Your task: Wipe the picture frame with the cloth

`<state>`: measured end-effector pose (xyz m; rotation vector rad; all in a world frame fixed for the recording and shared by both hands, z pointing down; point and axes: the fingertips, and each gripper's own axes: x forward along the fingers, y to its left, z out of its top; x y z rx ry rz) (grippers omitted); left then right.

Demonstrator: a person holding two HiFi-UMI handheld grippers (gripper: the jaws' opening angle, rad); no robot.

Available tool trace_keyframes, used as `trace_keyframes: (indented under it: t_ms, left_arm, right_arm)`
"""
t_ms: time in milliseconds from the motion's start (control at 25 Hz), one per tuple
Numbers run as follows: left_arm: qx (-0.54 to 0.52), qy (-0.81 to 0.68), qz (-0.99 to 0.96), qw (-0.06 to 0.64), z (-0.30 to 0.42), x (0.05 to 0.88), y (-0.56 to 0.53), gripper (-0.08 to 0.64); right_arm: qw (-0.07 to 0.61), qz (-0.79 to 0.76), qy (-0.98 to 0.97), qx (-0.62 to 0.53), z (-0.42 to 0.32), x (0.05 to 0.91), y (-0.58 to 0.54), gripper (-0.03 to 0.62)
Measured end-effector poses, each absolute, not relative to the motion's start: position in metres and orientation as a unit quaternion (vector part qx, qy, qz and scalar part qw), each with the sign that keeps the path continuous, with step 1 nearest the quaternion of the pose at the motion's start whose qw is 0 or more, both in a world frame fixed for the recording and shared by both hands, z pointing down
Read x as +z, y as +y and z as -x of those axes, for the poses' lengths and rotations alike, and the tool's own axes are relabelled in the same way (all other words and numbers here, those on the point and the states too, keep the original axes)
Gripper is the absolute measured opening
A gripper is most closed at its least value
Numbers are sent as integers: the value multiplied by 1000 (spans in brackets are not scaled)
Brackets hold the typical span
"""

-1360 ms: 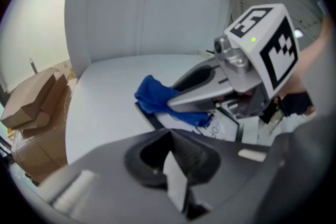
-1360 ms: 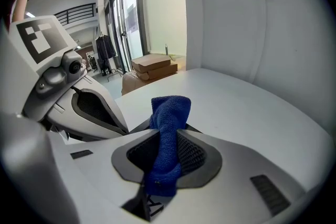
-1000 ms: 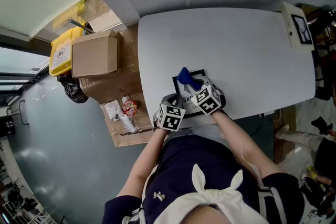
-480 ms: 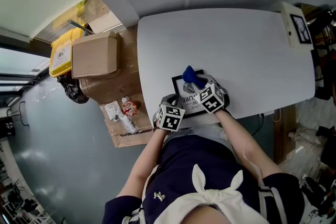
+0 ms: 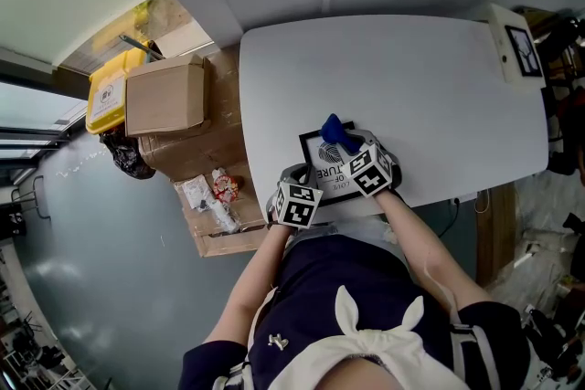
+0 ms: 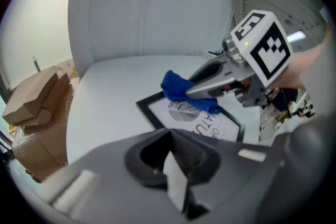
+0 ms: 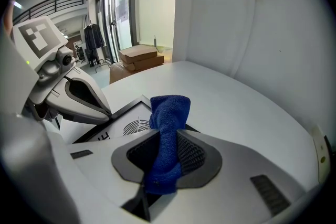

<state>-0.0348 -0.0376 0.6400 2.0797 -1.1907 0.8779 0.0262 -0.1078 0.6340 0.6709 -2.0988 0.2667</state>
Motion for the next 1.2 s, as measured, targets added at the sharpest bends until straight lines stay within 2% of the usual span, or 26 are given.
trace_keyframes:
  t_ms: [1200]
  left_arm:
    - [318,-453,-780,293,36,640,-38,3]
  right_arm:
    - [434,-246,-852,157,-35,637,-88,94]
